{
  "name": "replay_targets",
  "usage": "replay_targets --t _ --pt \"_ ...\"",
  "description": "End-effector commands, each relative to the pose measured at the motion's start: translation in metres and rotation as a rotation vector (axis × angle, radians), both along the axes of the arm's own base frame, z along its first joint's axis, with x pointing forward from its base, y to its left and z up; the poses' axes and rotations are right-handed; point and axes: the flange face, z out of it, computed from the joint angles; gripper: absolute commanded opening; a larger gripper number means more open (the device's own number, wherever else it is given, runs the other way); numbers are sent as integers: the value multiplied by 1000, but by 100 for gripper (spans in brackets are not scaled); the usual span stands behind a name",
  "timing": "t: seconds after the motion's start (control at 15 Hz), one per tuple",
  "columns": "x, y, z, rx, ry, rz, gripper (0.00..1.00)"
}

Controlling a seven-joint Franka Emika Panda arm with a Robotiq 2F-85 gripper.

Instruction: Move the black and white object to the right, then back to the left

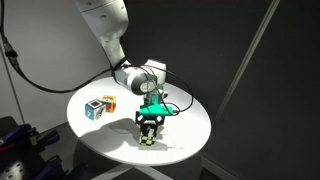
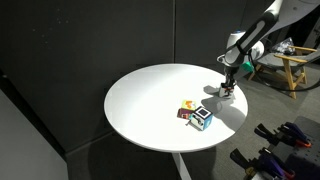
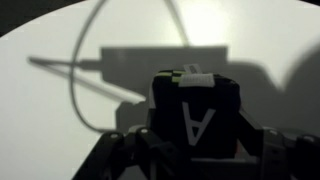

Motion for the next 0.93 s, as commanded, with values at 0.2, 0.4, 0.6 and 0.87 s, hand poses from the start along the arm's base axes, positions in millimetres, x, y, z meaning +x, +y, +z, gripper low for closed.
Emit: replay_targets --t 0.2,0.4,0.6,0.87 --pt "4 -1 7 -24 -19 -67 30" --pt "2 3 13 -40 -31 -125 10" --pt "-1 7 21 -58 -48 -196 8" --pt "-7 17 38 -78 -61 -259 6"
